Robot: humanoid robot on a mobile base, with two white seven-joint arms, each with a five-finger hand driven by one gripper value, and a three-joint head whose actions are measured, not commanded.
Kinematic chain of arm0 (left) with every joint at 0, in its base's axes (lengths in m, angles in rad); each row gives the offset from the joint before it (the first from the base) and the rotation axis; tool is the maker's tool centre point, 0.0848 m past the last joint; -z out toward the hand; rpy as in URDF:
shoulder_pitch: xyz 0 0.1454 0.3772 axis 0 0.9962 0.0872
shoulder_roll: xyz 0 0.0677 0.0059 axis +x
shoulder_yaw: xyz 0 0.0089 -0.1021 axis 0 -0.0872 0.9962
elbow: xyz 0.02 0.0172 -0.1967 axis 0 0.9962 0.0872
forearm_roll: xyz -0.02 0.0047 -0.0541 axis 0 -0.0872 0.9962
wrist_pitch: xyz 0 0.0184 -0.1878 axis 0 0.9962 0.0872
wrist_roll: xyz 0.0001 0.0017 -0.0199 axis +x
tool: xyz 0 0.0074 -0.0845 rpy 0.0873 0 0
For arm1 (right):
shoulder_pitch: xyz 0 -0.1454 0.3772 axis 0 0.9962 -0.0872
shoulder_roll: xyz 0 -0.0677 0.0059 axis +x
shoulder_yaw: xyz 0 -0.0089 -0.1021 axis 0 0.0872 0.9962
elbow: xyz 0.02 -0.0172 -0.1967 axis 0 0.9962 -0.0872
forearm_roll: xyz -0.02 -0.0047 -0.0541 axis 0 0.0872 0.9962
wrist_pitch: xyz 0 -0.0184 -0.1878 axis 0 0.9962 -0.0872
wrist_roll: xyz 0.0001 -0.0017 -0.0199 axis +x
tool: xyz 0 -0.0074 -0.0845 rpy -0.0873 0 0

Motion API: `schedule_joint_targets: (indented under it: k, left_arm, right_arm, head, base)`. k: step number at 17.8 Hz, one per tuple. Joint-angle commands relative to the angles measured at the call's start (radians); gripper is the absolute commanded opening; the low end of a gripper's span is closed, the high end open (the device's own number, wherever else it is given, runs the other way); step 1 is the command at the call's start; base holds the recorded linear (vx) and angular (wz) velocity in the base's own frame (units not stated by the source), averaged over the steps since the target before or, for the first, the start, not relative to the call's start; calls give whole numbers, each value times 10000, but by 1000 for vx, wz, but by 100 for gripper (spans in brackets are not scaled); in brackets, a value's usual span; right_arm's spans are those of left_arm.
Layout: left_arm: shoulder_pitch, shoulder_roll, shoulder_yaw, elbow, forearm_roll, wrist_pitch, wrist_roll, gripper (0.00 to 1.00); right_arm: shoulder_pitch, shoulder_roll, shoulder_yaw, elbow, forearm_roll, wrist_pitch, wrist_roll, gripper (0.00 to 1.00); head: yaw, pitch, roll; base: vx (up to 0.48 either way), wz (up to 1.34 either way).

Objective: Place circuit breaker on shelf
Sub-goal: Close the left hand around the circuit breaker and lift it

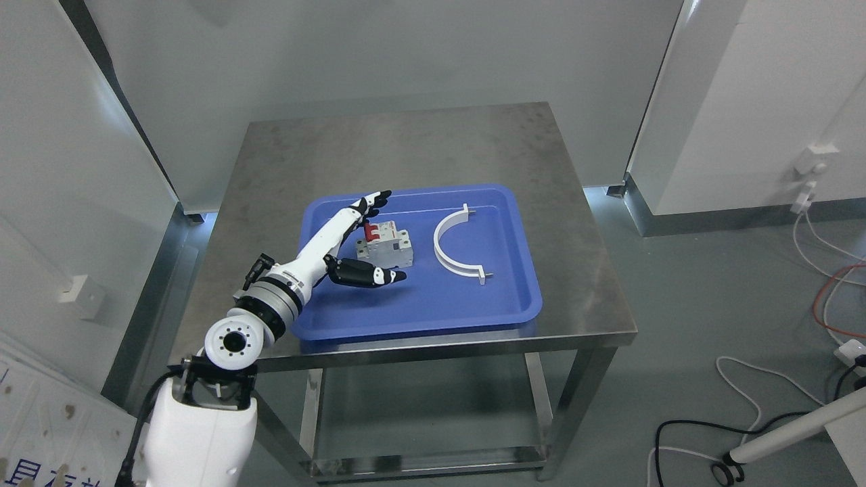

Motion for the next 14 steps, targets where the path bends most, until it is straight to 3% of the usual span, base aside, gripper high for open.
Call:
schedule_joint_targets:
  k: [1,10,14]
  left_arm:
    - [-235,107,-214,961,-1511,13,-38,92]
    - [-235,-290,384,1146,-1988,-94,8,64]
    - [-205,-629,661,1176,-1988,-738,8,38]
  right_arm:
    - [0,-175,199,0,0,-1053,-7,100]
    - [0,-175,199,0,0,-1053,9,100]
    - [0,-175,199,0,0,-1053,-6,100]
  head:
    - [0,0,0]
    - [0,0,0]
    - [0,0,0]
  base:
    - [0,0]
    - [0,0]
    - [0,0]
